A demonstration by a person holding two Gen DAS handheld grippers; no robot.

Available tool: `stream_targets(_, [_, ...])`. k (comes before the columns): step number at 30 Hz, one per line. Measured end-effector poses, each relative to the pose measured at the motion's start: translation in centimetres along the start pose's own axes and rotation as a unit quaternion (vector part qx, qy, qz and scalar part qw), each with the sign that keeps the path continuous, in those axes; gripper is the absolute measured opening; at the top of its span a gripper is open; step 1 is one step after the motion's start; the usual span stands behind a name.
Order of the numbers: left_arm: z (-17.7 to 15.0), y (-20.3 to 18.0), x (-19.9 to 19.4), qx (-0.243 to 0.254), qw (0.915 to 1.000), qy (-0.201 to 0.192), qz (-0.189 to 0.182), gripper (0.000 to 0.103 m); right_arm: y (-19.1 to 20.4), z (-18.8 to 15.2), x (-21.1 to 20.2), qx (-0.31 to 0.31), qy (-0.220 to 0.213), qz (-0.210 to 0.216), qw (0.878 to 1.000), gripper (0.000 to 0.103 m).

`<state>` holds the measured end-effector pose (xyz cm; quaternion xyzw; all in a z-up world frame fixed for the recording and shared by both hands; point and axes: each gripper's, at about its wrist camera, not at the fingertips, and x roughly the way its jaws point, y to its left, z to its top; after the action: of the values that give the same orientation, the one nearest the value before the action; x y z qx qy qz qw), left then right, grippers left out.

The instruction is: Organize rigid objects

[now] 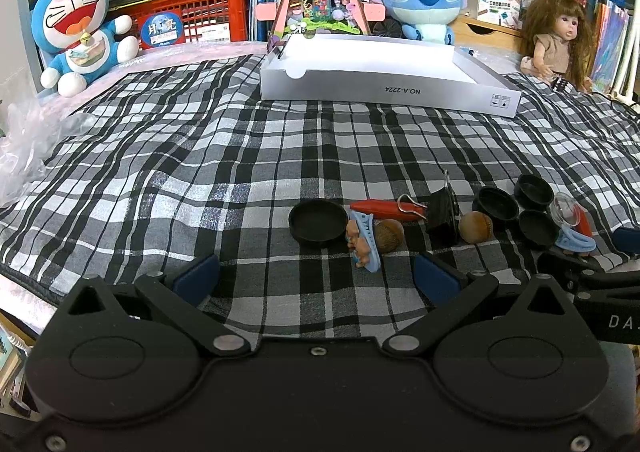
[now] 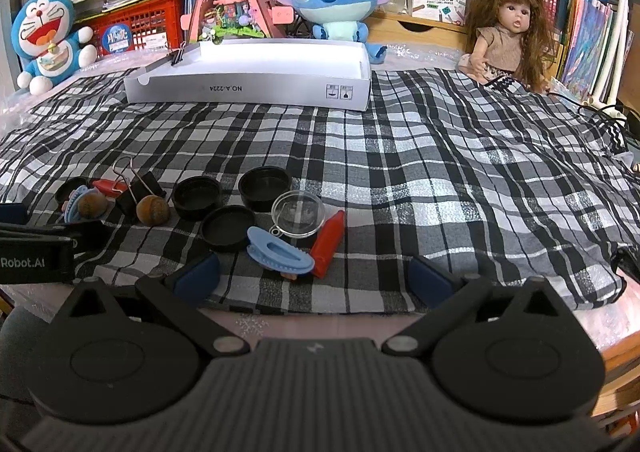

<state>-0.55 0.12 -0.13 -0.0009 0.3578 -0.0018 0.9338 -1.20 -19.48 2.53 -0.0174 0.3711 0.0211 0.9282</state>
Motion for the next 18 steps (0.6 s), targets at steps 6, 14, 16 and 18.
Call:
stream_targets(6, [0.0,0.0,0.1,0.0,1.0,0.001,0.0,0.103,0.0,-0.1,0.0,-0.001,-0.003,0.0,1.0,0.103])
stream_targets(14, [0.2,0.5,-0.3,-0.003,0.9998,0.005,-0.019,0.096,0.2,-0.3,-0.8,0.004,-0.021,0.005,1.0,0.099])
stream_targets(16, [0.1,0.5,-0.8,-0.003,0.9996,0.001,-0.027,0.088,0.2,-0.3,-1.2,0.006,-0.029,0.014,0.999,0.095])
stream_targets(18, [0.1,0.6,-1.1,-0.007,0.9992,-0.003,-0.04,0.081,0.4,-0.3,-1.6,0.008,-0.036,0.021,0.999,0.091])
